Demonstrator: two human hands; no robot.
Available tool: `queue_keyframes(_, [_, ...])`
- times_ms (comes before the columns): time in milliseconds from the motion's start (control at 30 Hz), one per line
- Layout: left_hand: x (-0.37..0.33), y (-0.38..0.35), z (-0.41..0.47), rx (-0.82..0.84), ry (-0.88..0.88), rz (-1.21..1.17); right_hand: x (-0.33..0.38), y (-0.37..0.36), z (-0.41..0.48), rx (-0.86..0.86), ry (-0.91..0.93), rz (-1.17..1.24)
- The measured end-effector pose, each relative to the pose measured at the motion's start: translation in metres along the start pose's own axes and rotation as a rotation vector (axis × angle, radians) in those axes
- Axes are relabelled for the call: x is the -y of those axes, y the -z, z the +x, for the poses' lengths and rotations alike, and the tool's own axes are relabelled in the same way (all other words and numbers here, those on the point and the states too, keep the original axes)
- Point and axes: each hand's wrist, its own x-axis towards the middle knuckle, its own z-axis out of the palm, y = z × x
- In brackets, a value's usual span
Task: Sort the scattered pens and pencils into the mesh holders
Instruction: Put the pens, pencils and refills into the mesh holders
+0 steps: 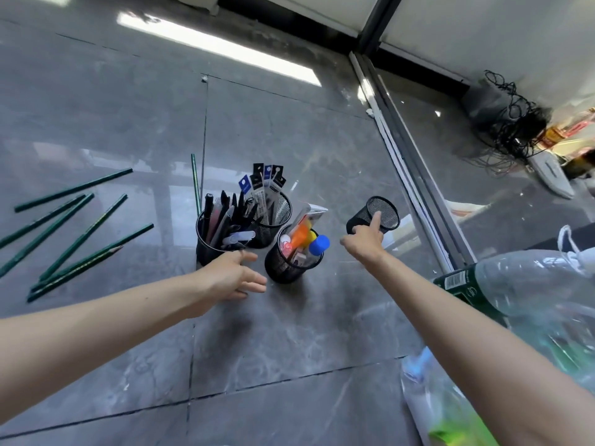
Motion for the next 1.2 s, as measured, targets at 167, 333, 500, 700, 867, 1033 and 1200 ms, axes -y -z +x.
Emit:
queue_keyframes(167, [-0.004,0.001,0.003,-0.014,-0.005,0.008,0.000,0.013,0.022,0.008,-0.050,0.133])
queue_keyframes(333, [-0.004,0.011,-0.002,-0.014,-0.040,0.051,-0.003,0.019,0.019,-0.041,0.019,0.172])
queue_keyframes(500, [0.000,0.027,-0.009,-0.006,-0.068,0.098,-0.006,0.021,0.003,-0.095,0.060,-0.098])
queue_keyframes(700, [0.010,0.060,-0.018,-0.003,-0.067,0.154,0.010,0.013,-0.034,0.099,0.049,-0.465])
queue_keyframes(867, [0.017,0.082,-0.020,-0.014,-0.046,0.224,0.038,-0.008,-0.084,0.286,0.033,-0.466])
queue_keyframes(1033, [0.015,0.093,-0.022,-0.026,-0.062,0.316,0.068,-0.035,-0.135,0.431,0.098,-0.379])
queue_keyframes(1200, [0.015,0.108,-0.032,-0.046,-0.041,0.405,0.111,-0.066,-0.172,0.506,0.319,-0.497])
